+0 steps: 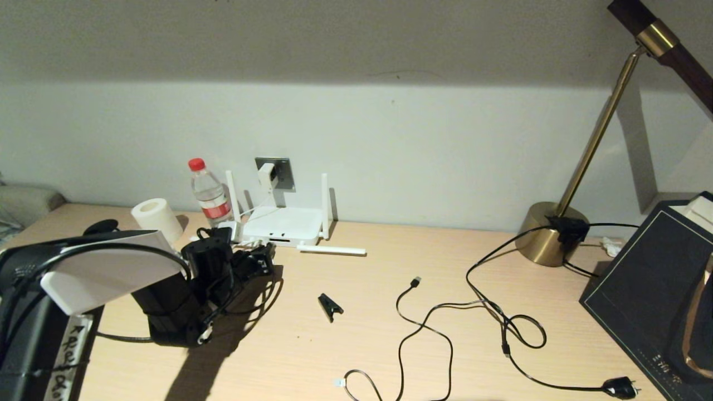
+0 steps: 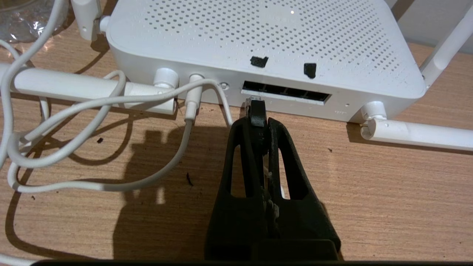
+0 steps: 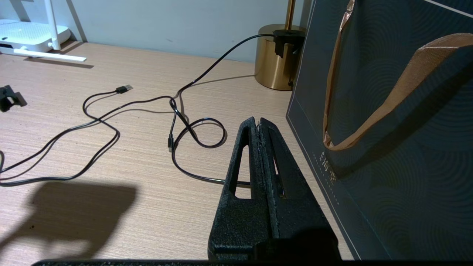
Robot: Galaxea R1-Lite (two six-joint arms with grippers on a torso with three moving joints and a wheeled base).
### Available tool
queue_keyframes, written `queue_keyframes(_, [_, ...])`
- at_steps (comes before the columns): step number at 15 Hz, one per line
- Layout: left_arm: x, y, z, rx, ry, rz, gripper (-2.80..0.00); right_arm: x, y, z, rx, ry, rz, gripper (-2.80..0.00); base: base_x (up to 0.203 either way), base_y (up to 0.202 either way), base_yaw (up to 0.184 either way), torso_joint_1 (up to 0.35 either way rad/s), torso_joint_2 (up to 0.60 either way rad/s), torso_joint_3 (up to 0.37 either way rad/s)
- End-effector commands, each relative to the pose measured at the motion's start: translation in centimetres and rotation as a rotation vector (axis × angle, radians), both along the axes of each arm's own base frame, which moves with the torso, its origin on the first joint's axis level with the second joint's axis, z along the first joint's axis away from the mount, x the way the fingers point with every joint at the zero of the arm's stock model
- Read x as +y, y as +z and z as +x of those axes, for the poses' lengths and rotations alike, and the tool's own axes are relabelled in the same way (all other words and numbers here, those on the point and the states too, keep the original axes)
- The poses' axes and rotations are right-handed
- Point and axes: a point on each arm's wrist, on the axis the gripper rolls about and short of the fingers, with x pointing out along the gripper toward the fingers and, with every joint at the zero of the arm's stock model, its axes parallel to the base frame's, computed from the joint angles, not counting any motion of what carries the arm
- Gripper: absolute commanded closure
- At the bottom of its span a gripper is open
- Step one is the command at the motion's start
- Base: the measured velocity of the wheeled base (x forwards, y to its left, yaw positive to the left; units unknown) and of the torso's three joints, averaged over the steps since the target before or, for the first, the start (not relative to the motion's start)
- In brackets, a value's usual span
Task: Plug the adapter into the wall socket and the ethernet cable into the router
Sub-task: Plug cable into router interface
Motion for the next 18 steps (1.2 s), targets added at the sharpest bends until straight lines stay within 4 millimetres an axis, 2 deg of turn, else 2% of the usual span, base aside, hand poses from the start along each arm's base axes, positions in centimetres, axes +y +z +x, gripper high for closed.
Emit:
queue_keyframes(1, [0.07,0.31,-0.11,-0.013,0.001,-0.002,0.00,0.00,-0.97,0.29,0.036,0.001,-0.001,0.00,0.000,0.000,0.000,0.000,0.00,0.000])
queue_keyframes(18, [-0.03,0.60,0.21,-0.029,0.000,-0.001,0.00,0.00,-0.97,0.29,0.036,0.001,-0.001,0.00,0.000,0.000,0.000,0.000,0.00,0.000])
